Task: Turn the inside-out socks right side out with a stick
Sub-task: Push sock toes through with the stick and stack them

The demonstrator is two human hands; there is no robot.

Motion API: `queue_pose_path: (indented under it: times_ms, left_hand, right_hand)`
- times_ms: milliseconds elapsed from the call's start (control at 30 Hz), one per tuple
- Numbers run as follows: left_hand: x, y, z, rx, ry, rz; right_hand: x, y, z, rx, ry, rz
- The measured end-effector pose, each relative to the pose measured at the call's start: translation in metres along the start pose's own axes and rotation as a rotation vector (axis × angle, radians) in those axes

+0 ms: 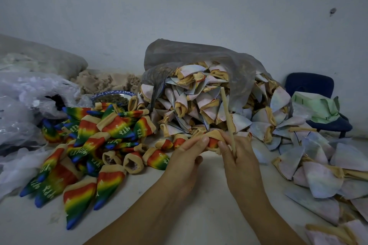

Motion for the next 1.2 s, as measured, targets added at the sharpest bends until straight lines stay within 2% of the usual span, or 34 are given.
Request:
queue_pose_path:
  times_ms: [200,367,533,633,767,900,1000,1200]
  left_hand:
    - [0.008,-0.001,-0.005,0.052,0.006,0.063]
    - [0.000,-0.002,-0.006,0.060,0.127,-0.004]
    - [-0.010,-0.002,-0.008,0.119,0.363,-0.051]
    - [-0.015,0.000,-0.011,0.167,0.414,-0.088]
    - [-0.005,-0.002,-0.011,0.142,0.289,-0.002]
    - [0.009,-0.004,-0.006,0.063,0.162,0.113]
    - [0.010,-0.002,-0.001,0.000,-0.035,0.115]
    - [0.003,0.001,0.000,-0.032,-0.437,0.012]
  right_hand:
    - [0.006,0.000,-0.005,0.019,0.031,0.017]
    - [0.010,0.001,0.001,-0.036,-0.028,0.057]
    - [-0.001,0.000,0.009,-0.091,0.013,0.012]
    - [-0.005,-0.001,0.022,-0.184,0.000,-0.022]
    - [-0.012,0.006,0.042,-0.407,-0.297,-0.081]
    - [-0.020,0.007,0.039,-0.454,-0.573,-0.139]
    - [-0.019,0.005,0.037,-0.442,-0.569,-0.158]
    - [-0.003,0.002,0.037,-0.373,-0.389,-0.087]
Point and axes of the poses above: each hand's wrist, its own y-axis away from the middle knuckle, its own x-axis out of the back of the hand, z = x × y, the point moved 10 cm from there along -y, towards the middle knuckle, and after that the axes turned 3 degrees about -x, right-handed, at the moved point
